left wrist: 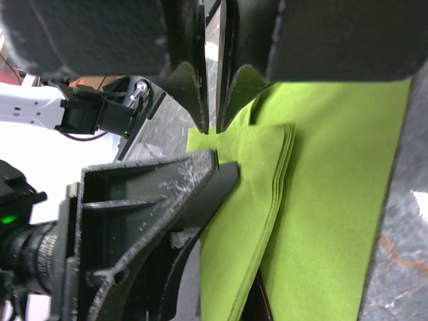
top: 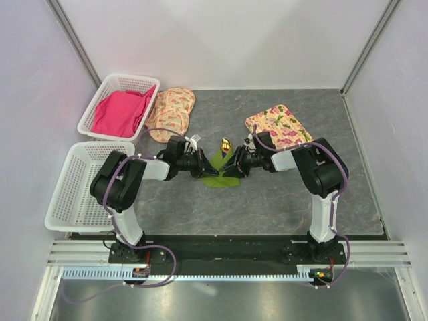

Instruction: Place the utensils on the paper napkin and roll it up

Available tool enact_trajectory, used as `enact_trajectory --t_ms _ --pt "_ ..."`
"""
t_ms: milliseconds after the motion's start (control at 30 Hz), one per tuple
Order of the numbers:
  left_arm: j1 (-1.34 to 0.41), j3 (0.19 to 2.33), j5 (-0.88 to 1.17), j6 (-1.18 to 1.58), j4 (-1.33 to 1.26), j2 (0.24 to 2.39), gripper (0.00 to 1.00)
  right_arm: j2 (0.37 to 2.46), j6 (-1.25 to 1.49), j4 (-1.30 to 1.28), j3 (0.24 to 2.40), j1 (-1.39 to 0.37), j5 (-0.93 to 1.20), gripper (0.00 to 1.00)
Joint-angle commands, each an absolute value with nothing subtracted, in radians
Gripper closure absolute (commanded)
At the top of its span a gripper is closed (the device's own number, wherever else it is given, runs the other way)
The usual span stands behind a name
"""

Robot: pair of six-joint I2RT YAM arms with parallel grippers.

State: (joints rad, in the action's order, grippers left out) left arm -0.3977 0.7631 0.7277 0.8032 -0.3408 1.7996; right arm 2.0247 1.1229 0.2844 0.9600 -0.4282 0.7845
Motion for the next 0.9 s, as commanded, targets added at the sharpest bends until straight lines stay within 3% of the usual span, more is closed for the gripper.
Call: enact_trajectory --t_ms 0,233,500,733,867 --pt "-0.413 0.822 0.689 0.821 -0.371 1.841 0.89 2.036 1.146 0.316 0.945 -0.426 0.753 0.58" --pt "-0.413 0.874 0.644 0.726 -0.214 1.917 0.98 1.976 1.134 0.35 0.945 -0.426 0.788 0.59" --pt "-0.413 0.888 0.611 0.641 -0.147 1.917 0.98 1.83 0.936 0.221 0.945 -0.419 0.799 0.62" --pt "-0.413 0.925 0.618 0.601 -0.13 1.925 0.98 1.882 0.804 0.176 0.934 -0.419 0.762 0.93" --pt "-0.413 0.931 0.624 0.594 -0.129 1.927 0.98 1.914 0.814 0.232 0.911 -0.42 0.764 1.0"
